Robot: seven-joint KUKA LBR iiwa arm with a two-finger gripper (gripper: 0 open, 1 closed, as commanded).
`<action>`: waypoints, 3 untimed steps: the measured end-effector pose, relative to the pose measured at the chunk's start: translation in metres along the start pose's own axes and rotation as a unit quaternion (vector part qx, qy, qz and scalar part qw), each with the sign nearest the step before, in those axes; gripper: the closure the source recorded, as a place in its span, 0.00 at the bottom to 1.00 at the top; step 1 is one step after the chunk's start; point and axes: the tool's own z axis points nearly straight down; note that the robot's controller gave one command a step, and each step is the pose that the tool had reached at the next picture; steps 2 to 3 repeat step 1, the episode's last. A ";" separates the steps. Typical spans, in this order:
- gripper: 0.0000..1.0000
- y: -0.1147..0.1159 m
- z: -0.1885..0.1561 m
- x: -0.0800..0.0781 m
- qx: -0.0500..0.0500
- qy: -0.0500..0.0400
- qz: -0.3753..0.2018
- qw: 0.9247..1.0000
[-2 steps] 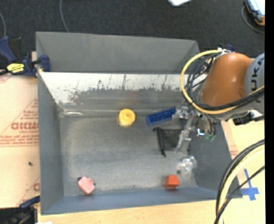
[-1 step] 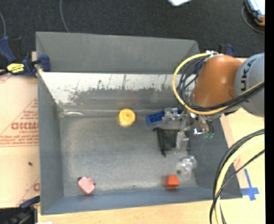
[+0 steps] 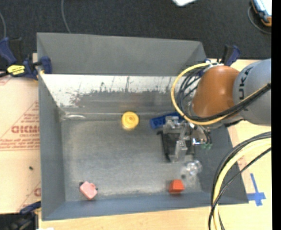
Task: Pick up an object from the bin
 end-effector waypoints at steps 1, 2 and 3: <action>0.00 -0.012 0.005 0.011 0.000 0.001 -0.067 0.998; 0.00 -0.012 0.005 0.011 0.000 0.001 -0.067 0.998; 0.00 -0.012 0.005 0.011 0.000 0.001 -0.067 0.998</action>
Offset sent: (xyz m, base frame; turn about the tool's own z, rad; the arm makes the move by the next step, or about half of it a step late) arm -0.0176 -0.0290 -0.0202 -0.0220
